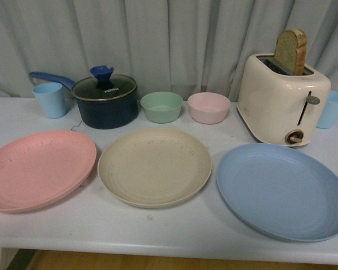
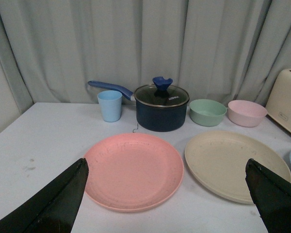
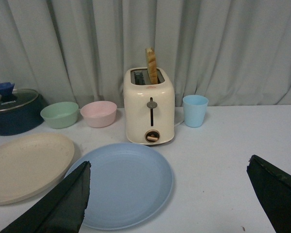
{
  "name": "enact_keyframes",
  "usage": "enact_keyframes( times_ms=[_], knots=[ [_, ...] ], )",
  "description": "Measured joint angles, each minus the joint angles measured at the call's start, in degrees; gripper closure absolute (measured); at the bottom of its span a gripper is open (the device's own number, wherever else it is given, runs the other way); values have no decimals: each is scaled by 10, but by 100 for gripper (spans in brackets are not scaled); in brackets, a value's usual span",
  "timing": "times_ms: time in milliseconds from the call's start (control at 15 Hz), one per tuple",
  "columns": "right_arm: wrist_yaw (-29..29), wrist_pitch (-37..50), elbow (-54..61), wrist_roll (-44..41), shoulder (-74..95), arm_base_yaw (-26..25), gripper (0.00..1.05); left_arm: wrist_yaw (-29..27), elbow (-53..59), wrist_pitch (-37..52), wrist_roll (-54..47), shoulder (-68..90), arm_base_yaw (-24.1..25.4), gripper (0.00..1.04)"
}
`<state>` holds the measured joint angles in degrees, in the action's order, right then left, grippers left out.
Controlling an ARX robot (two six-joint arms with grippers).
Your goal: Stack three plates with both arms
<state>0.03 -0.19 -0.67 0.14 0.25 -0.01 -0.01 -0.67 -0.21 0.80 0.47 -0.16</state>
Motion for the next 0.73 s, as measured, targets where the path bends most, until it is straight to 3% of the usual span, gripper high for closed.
enact_keyframes(
  times_ms=[731],
  knots=[
    [0,0,0,0,0,0,6,0,0,0,0,0,0,7]
  ],
)
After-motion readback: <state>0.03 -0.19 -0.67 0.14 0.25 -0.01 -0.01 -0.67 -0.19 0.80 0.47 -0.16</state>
